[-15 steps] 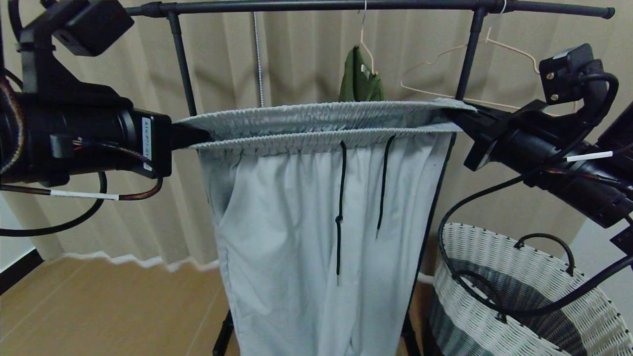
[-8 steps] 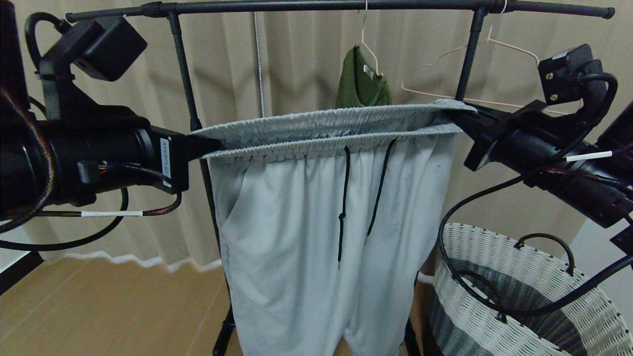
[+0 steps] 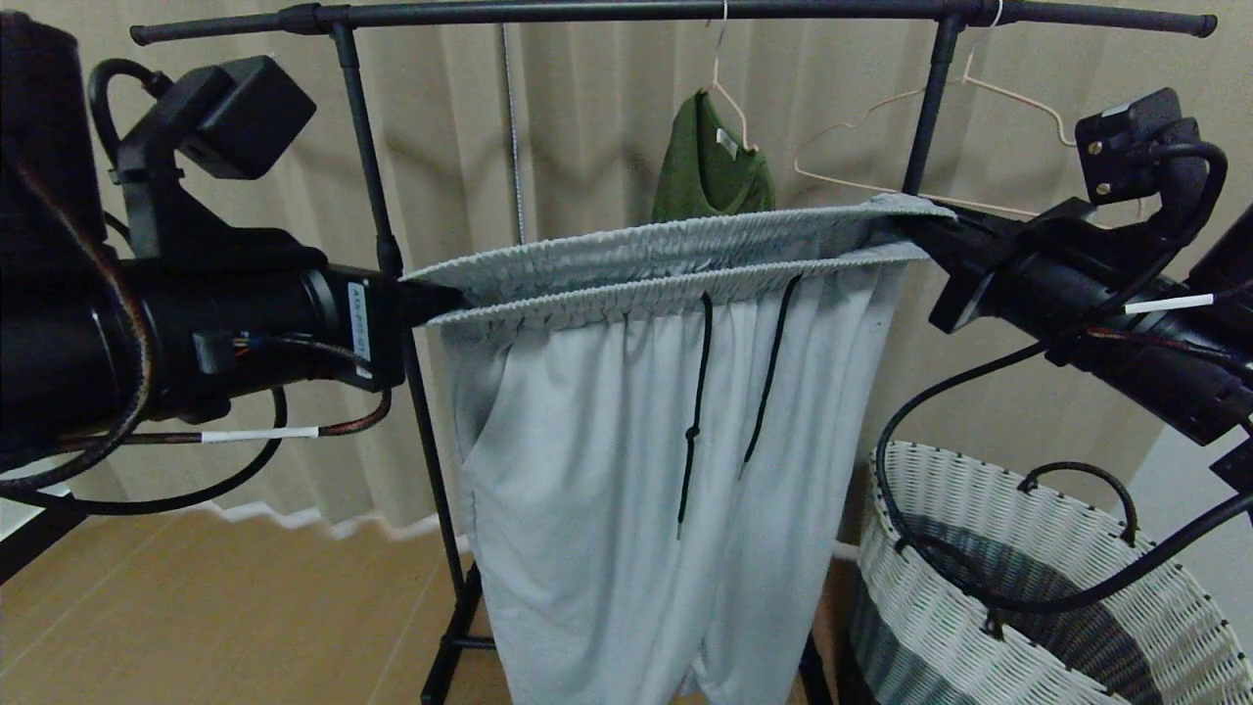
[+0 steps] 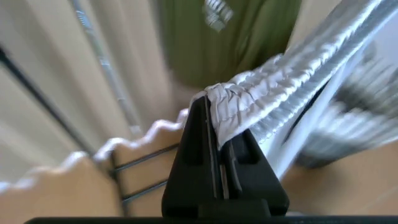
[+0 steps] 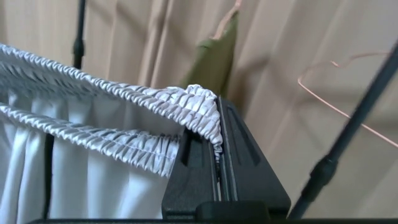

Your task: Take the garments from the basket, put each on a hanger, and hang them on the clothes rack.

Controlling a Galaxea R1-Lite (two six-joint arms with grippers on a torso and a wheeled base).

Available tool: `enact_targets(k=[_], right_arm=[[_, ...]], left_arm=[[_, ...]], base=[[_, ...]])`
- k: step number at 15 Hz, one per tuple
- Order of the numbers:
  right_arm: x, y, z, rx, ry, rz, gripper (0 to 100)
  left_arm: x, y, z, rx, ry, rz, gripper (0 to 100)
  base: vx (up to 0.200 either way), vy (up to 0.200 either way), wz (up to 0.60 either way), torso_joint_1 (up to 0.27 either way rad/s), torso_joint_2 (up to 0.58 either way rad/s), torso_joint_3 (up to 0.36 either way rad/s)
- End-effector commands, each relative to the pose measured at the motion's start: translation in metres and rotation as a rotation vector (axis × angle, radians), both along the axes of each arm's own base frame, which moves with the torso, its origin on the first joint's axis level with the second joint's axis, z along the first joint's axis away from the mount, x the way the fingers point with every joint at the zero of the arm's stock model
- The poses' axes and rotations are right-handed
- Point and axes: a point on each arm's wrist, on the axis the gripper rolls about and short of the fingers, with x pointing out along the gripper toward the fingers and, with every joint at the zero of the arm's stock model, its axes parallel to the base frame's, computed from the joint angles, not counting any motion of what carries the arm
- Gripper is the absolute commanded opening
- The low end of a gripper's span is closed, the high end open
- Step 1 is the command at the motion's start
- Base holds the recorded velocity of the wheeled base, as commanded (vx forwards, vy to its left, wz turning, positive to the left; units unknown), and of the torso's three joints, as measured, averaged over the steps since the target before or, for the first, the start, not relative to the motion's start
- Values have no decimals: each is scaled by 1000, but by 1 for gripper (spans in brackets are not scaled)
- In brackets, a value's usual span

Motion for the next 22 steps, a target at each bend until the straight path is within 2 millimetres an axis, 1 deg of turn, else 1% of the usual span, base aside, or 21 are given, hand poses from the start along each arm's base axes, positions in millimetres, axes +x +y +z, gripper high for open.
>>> enact_targets(k=[1,2,3,4,5,6,7,8,9,11,12,14,16,18,20,21,22], right_arm=[[6,-1,0,9,3,-8,0],[8,-1,2,14,0,-7,0],[11,0,9,37,-14,-3,0],[11,0,9,37,-14,-3,0],[10,0,11,54,-13,-1,0],[8,-1,11,54,-13,-1,0],[0,-4,12,57,-13,0,0],[-14,-8,15,60,-20,0,0],[-19,-9,16,58,-16,2,0],[-52,-18,25,79,30,24,0],[-59,-19,27,96,44,35,0],[-95,-11,32,127,94,140,0],[-110,-6,29,118,117,196,0],[-115,1,29,115,119,242,0],[-112,2,26,111,131,240,0],[-109,4,25,106,140,236,0],[-100,5,22,101,151,213,0]], left_arm=[[22,-24,8,-94,36,6,0],[25,-26,10,-103,36,16,0],[29,-34,13,-111,23,50,0],[29,-34,13,-111,23,50,0],[25,-41,19,-122,4,29,0],[24,-43,22,-127,-1,21,0],[25,-48,19,-122,7,9,0],[31,-53,14,-113,21,10,0],[34,-55,11,-107,28,12,0],[50,-67,11,-105,27,13,0],[53,-69,11,-105,25,14,0],[61,-73,12,-104,21,16,0],[62,-74,9,-99,27,15,0],[64,-75,8,-97,29,15,0],[63,-74,8,-95,30,16,0],[60,-70,8,-83,30,19,0],[51,-59,10,-34,28,23,0]], base=[[0,0,0,0,0,0],[0,0,0,0,0,0],[0,0,0,0,0,0],[0,0,0,0,0,0],[0,0,0,0,0,0],[0,0,0,0,0,0],[0,0,0,0,0,0],[0,0,0,0,0,0],[0,0,0,0,0,0],[0,0,0,0,0,0],[0,0,0,0,0,0],[0,0,0,0,0,0],[0,0,0,0,0,0],[0,0,0,0,0,0],[0,0,0,0,0,0],[0,0,0,0,0,0],[0,0,0,0,0,0]])
